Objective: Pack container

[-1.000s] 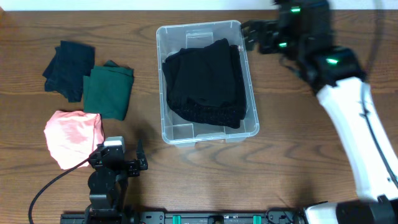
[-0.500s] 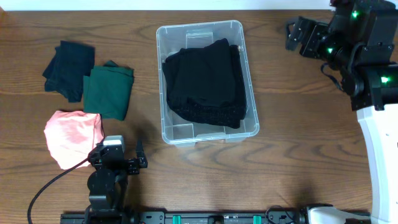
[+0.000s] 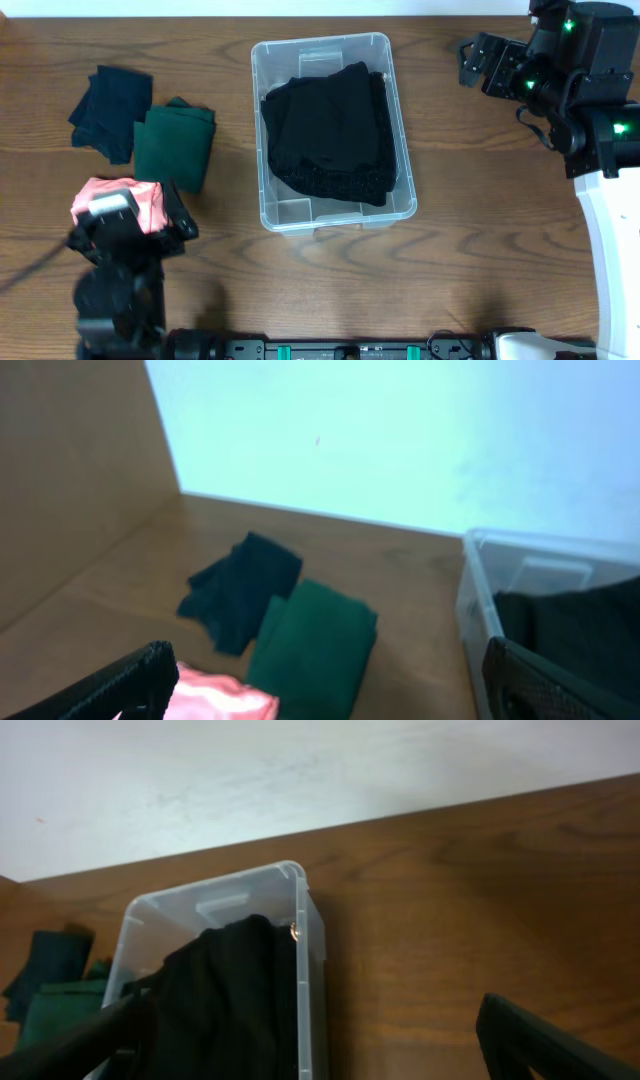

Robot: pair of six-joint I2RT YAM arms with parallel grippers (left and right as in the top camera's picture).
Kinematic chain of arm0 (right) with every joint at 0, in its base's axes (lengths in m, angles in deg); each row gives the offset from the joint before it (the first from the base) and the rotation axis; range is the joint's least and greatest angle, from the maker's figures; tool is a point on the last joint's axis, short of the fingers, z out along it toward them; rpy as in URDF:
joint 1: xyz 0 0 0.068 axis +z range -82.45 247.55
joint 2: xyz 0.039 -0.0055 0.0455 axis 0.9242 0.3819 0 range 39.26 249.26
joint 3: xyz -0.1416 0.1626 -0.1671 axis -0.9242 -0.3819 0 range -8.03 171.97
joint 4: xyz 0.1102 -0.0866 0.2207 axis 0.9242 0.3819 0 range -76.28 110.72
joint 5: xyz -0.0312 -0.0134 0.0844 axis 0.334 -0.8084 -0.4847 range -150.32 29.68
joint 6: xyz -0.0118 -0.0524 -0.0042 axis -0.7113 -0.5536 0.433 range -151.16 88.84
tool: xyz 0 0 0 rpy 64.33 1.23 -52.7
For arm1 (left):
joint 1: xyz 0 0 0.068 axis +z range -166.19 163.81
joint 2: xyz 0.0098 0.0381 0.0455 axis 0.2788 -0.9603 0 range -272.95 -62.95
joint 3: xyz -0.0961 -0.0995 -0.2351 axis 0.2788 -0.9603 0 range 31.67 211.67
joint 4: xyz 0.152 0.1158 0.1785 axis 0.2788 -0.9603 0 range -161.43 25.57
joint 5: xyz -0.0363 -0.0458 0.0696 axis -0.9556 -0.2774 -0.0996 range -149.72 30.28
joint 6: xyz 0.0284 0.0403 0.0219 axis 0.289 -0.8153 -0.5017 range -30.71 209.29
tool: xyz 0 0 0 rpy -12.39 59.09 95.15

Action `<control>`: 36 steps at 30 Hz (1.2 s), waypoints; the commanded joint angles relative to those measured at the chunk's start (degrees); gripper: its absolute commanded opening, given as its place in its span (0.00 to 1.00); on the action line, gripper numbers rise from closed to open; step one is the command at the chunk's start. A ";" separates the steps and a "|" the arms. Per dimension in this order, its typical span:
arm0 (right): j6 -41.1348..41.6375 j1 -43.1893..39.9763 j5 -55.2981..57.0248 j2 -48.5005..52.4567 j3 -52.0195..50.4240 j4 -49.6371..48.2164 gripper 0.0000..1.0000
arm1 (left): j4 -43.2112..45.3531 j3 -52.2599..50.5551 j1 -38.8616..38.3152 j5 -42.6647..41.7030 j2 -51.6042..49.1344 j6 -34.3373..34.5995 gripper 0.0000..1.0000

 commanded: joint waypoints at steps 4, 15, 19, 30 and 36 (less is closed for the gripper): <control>0.39 -0.39 0.02 -0.26 0.09 0.07 0.99 | -9.07 14.10 0.17 2.82 -13.81 -1.42 0.98; 0.39 -0.39 0.02 -0.26 0.09 0.07 0.99 | -15.32 14.45 0.20 4.46 -22.95 2.75 0.98; 0.39 -0.39 0.02 -0.26 0.09 0.07 0.99 | -15.13 14.47 0.17 4.50 -29.55 3.10 0.98; 0.39 -0.39 0.02 -0.26 0.09 0.07 0.99 | -8.59 14.47 0.13 7.82 -49.90 -1.44 0.98; 0.37 -0.39 0.02 -0.26 0.09 0.07 0.99 | -5.31 14.47 -1.88 7.13 -54.86 1.29 0.86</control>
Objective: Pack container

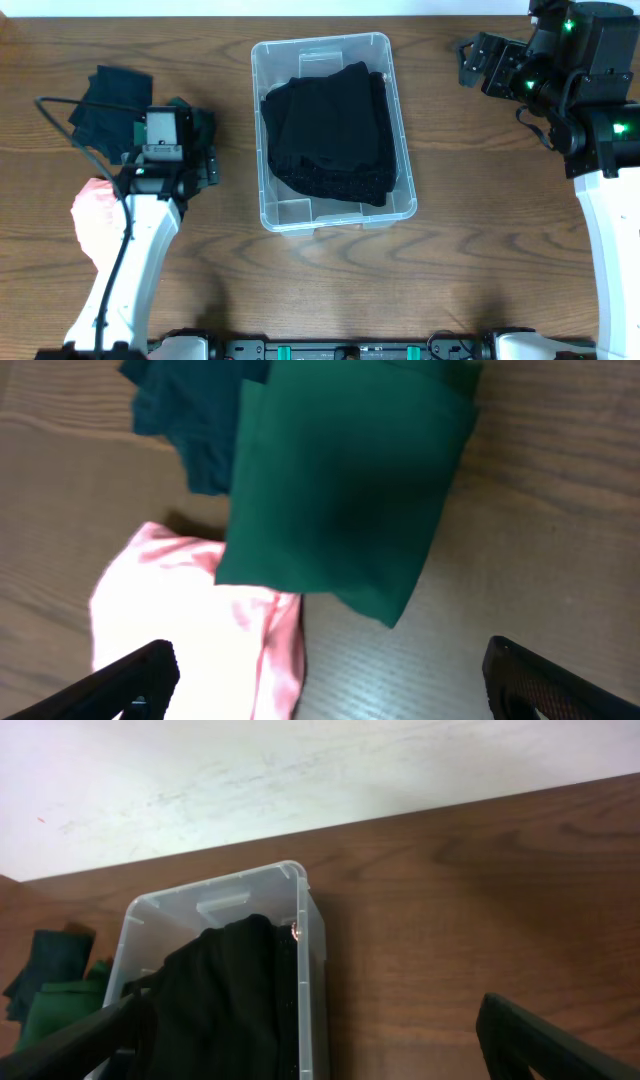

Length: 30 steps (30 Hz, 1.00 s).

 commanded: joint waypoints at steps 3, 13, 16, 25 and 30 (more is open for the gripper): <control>0.39 -0.39 0.11 -0.26 0.09 0.04 0.99 | 4.07 0.96 -1.42 -2.43 -1.01 4.92 0.62; 0.39 -0.39 0.11 -0.26 0.09 0.04 0.99 | 20.79 0.96 -1.42 -28.81 -0.52 9.51 0.78; 0.39 -0.39 0.11 -0.26 0.09 0.04 0.99 | 23.43 0.96 -1.44 -31.85 -1.29 9.49 0.84; 0.39 -0.39 0.11 -0.26 0.09 0.04 0.99 | 24.92 0.96 -1.44 -40.68 -8.37 9.22 0.86; 0.39 -0.39 0.11 -0.26 0.09 0.04 0.99 | 25.92 0.96 -1.44 -42.49 -11.89 9.22 0.85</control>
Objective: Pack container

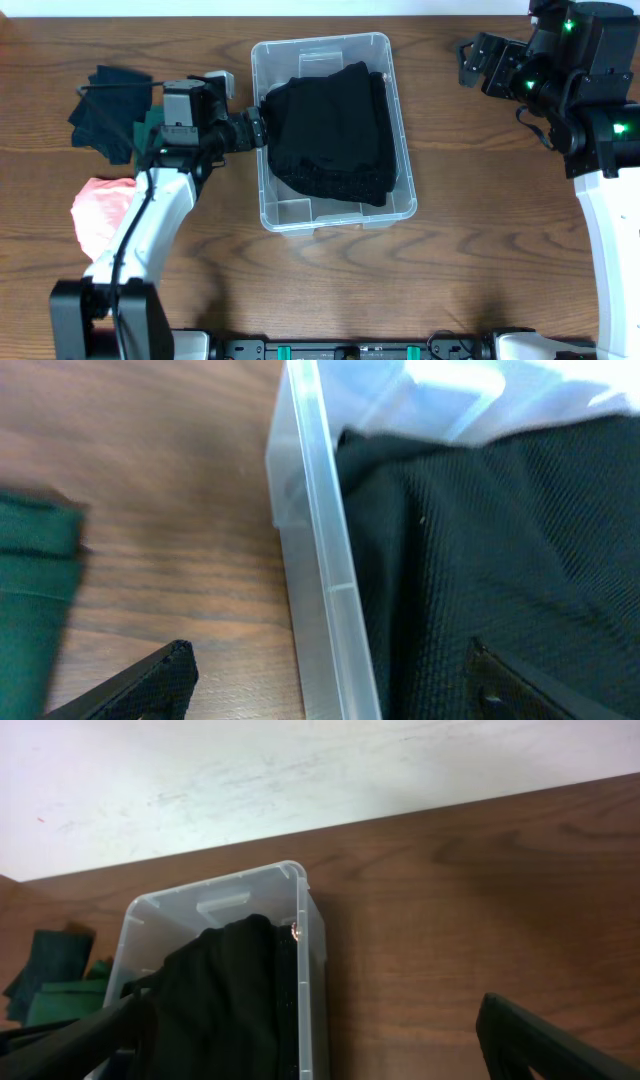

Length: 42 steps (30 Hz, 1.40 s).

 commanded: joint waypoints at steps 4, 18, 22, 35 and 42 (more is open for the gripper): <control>0.39 -0.39 0.11 -0.26 0.09 0.04 0.99 | 0.72 0.83 -0.11 -3.08 -2.54 -0.22 0.72; 0.39 -0.39 0.11 -0.26 0.09 0.04 0.99 | -0.63 0.81 -5.38 -0.22 -3.04 -1.73 0.38; 0.39 -0.39 0.11 -0.26 0.09 0.04 0.99 | -2.58 0.81 -5.70 3.93 -3.13 -1.77 0.36; 0.39 -0.39 0.11 -0.26 0.09 0.04 0.99 | -2.80 0.81 -10.51 3.45 -3.13 -10.58 0.10; 0.39 -0.39 0.11 -0.26 0.09 0.04 0.99 | -2.80 0.81 -16.22 3.58 -3.13 -10.71 0.10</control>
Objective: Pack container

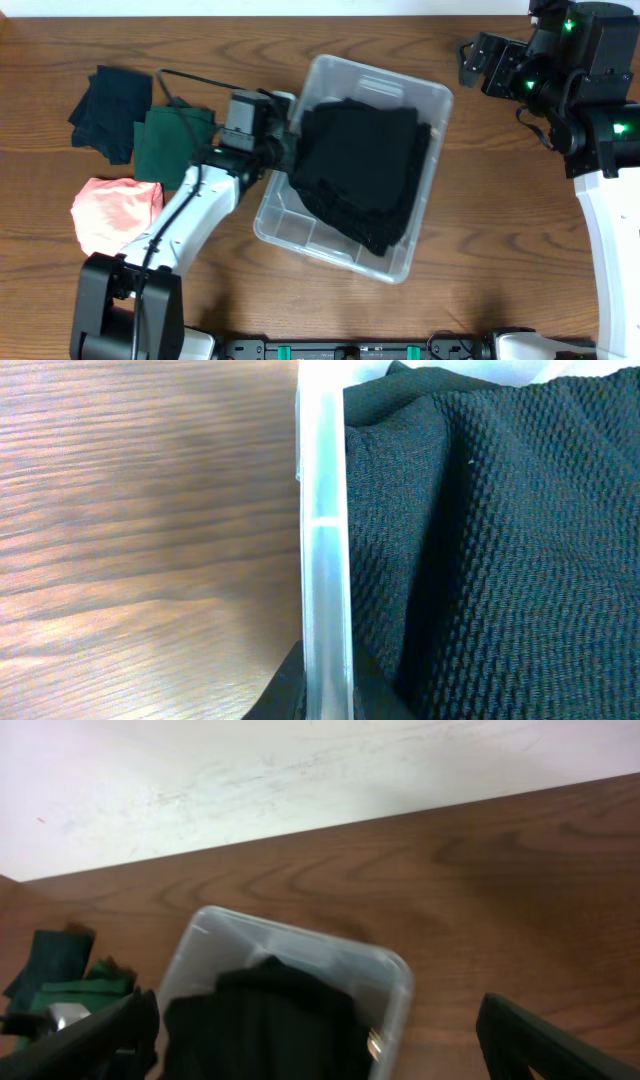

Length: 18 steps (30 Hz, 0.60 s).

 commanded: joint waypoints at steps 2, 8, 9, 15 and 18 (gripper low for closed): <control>0.39 -0.39 0.11 -0.26 0.09 0.04 0.99 | 0.20 0.46 -2.99 0.61 -0.22 0.28 0.06; 0.39 -0.39 0.11 -0.26 0.09 0.04 0.99 | 2.43 0.46 -4.85 4.87 -0.22 8.48 0.06; 0.39 -0.39 0.11 -0.26 0.09 0.04 0.99 | 3.74 0.46 -5.11 4.87 -0.22 10.45 0.06; 0.39 -0.39 0.11 -0.26 0.09 0.04 0.99 | 9.53 0.46 -6.05 8.90 -0.22 19.93 0.06; 0.39 -0.39 0.11 -0.26 0.09 0.04 0.99 | 11.15 0.46 -6.03 10.95 -0.22 21.94 0.06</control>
